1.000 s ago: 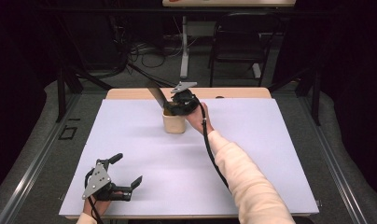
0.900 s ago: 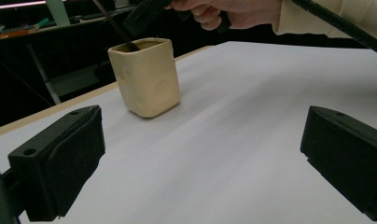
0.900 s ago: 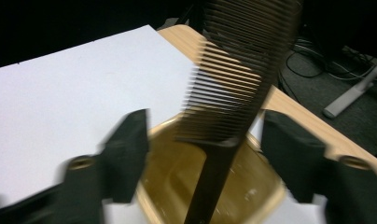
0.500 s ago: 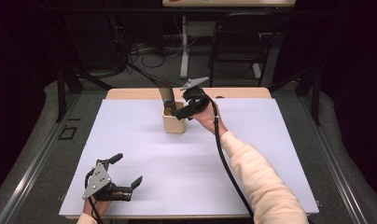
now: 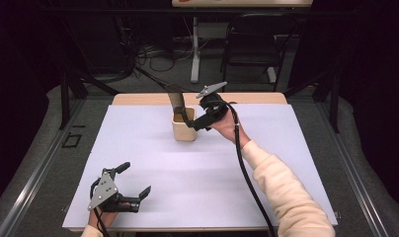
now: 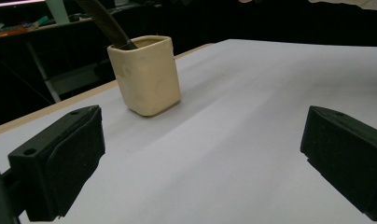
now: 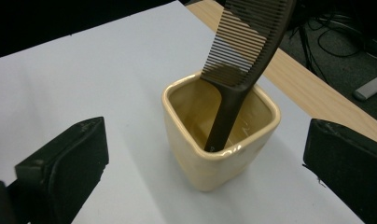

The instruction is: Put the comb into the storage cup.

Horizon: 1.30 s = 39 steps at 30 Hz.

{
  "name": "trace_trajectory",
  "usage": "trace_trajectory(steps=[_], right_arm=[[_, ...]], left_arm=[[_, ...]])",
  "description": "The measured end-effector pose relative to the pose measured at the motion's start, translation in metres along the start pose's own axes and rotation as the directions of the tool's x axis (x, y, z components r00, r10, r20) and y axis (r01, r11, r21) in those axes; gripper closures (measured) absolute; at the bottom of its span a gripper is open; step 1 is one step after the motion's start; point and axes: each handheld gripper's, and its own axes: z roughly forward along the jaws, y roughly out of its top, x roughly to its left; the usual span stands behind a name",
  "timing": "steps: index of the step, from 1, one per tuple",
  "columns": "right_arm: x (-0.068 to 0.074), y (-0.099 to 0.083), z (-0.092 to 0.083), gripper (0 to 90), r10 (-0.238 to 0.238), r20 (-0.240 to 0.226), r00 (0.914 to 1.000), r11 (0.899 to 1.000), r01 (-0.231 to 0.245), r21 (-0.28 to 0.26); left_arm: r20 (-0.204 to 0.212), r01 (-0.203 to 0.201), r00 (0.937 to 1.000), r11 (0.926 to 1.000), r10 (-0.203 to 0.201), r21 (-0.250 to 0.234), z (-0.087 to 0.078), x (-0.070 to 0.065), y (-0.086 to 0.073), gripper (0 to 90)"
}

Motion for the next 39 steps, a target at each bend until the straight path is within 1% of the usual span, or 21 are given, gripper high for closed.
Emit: trace_trajectory(steps=[3,9,12,15,17,20,22,25,29,36,39], right_arm=[[-0.001,-0.005,-0.003,0.0,0.0,-0.01,0.9999,1.0,0.0,0.012],[-0.004,-0.013,-0.01,0.0,0.011,-0.012,0.9999,1.0,-0.01,0.03],[-0.005,-0.015,-0.015,0.0,0.007,-0.01,0.9999,0.999,-0.007,0.032],[-0.007,-0.018,-0.018,0.0,0.006,-0.012,0.9999,0.999,-0.005,0.04],[-0.007,-0.02,-0.019,0.0,0.009,-0.011,0.9999,0.999,-0.008,0.046],[-0.006,-0.023,-0.023,0.0,0.006,-0.014,0.9999,0.999,-0.005,0.041],[-0.007,-0.025,-0.027,0.0,0.012,-0.018,0.9998,0.999,-0.012,0.043],[-0.01,-0.028,-0.032,0.0,0.018,-0.021,0.9996,0.999,-0.017,0.036],[-0.012,-0.033,-0.039,0.0,0.028,-0.013,0.9995,0.999,-0.028,0.034],[-0.011,-0.047,-0.047,0.0,0.041,-0.02,0.999,0.997,-0.04,0.06],[-0.01,-0.053,-0.05,0.0,0.043,-0.021,0.9989,0.997,-0.042,0.06]], left_arm=[[-0.002,0.0,1.0,1.0,0.0,0.002,0.0,0.0,0.0,0.0],[-0.002,-0.002,1.0,1.0,0.002,0.001,0.0,0.0,0.0,0.0],[-0.003,0.002,1.0,1.0,-0.002,0.003,0.001,0.001,-0.001,0.0],[-0.007,-0.003,1.0,0.9999,0.003,0.01,0.001,0.0,-0.001,0.0],[-0.009,-0.004,1.0,1.0,0.004,0.007,0.0,-0.001,0.0,0.0],[-0.009,-0.004,1.0,1.0,0.004,0.009,0.001,0.0,0.0,0.0],[-0.008,-0.006,0.9999,0.9999,0.006,0.014,0.002,0.0,0.0,0.0],[-0.008,-0.006,1.0,0.9999,0.006,0.014,0.001,0.0,0.0,0.0],[-0.009,-0.005,0.9999,0.9999,0.005,0.012,0.001,0.0,0.0,0.0],[-0.009,-0.001,1.0,1.0,0.001,0.007,0.0,0.0,0.0,0.0],[-0.008,-0.003,1.0,1.0,0.003,0.008,0.0,0.0,0.0,0.0]])
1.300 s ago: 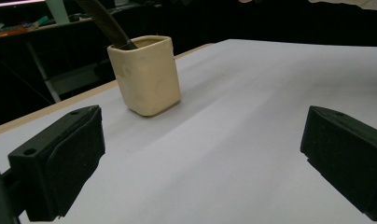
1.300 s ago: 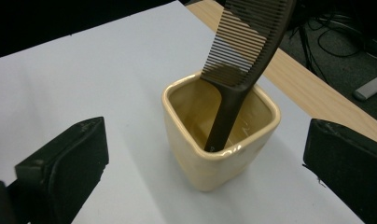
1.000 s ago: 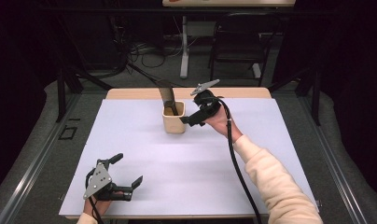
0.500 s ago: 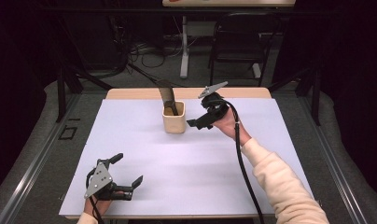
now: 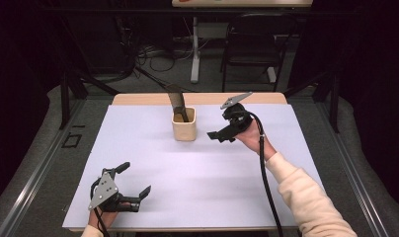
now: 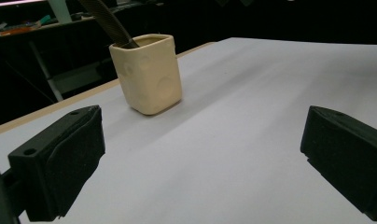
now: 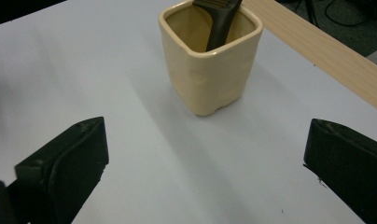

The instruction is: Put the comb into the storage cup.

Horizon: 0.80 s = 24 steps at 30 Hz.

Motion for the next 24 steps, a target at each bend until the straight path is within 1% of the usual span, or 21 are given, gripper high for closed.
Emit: trace_trajectory(steps=[11,12,19,24], right_arm=[[0.004,-0.026,-0.02,0.0,0.0,0.015,0.9999,1.0,0.0,-0.004],[0.005,-0.029,-0.022,0.0,0.004,0.016,0.9999,1.0,-0.004,0.002],[0.011,-0.044,-0.035,0.0,-0.002,0.033,0.9995,1.0,0.002,-0.002],[0.014,-0.058,-0.045,0.0,0.01,0.045,0.9989,1.0,-0.01,0.002]], left_arm=[[-0.002,-0.001,1.0,1.0,0.001,0.004,0.0,0.0,0.0,0.0],[-0.001,-0.001,1.0,1.0,0.001,0.004,0.0,0.0,0.0,0.0],[-0.003,0.001,1.0,1.0,-0.001,0.002,0.0,0.0,0.0,0.0],[-0.002,0.001,1.0,1.0,-0.001,0.003,0.0,0.0,0.0,0.0]])
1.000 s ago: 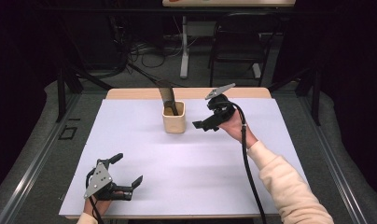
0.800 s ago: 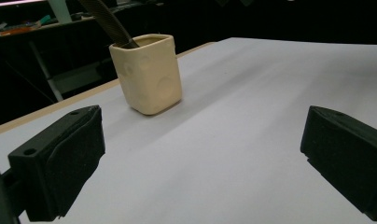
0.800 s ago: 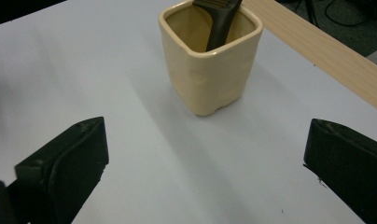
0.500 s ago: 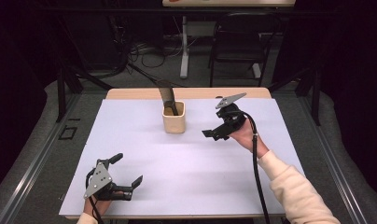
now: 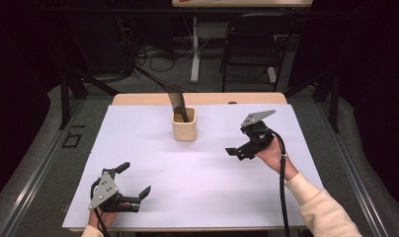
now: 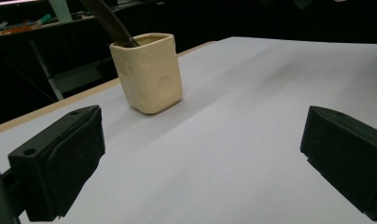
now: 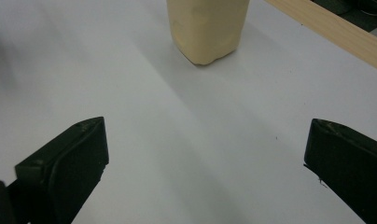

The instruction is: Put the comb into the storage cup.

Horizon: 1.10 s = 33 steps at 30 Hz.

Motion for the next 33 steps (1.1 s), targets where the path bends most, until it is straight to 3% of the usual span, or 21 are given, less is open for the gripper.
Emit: trace_trajectory(steps=[15,33], right_arm=[[0.013,-0.038,-0.014,0.0,-0.001,0.033,0.9995,1.0,0.0,0.017],[0.029,-0.087,-0.032,0.0,0.023,0.107,0.9941,0.999,-0.018,-0.047]], left_arm=[[-0.001,0.002,1.0,1.0,-0.002,-0.001,0.0,0.0,0.0,0.0],[-0.003,0.001,1.0,1.0,-0.001,0.002,0.0,0.0,0.0,0.0]])
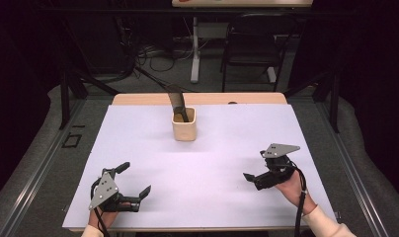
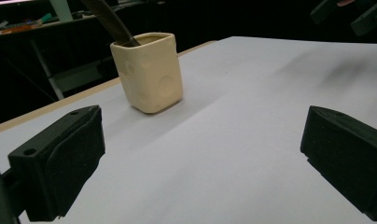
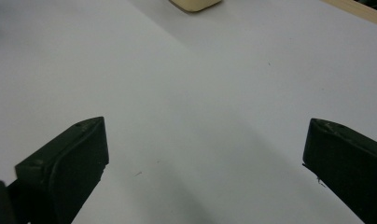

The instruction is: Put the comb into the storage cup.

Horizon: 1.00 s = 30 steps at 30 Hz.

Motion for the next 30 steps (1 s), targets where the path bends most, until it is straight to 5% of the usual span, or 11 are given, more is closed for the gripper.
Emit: trace_trajectory(steps=[10,30], right_arm=[[0.006,-0.021,-0.01,0.0,0.012,0.017,0.9998,0.999,-0.011,-0.041],[0.022,-0.042,-0.025,0.0,-0.04,0.053,0.9978,0.993,0.046,-0.11]], left_arm=[[0.0,0.001,1.0,1.0,-0.001,0.002,0.0,0.0,0.0,0.0],[-0.003,0.0,1.0,1.0,0.0,0.001,0.0,0.0,0.0,0.0]])
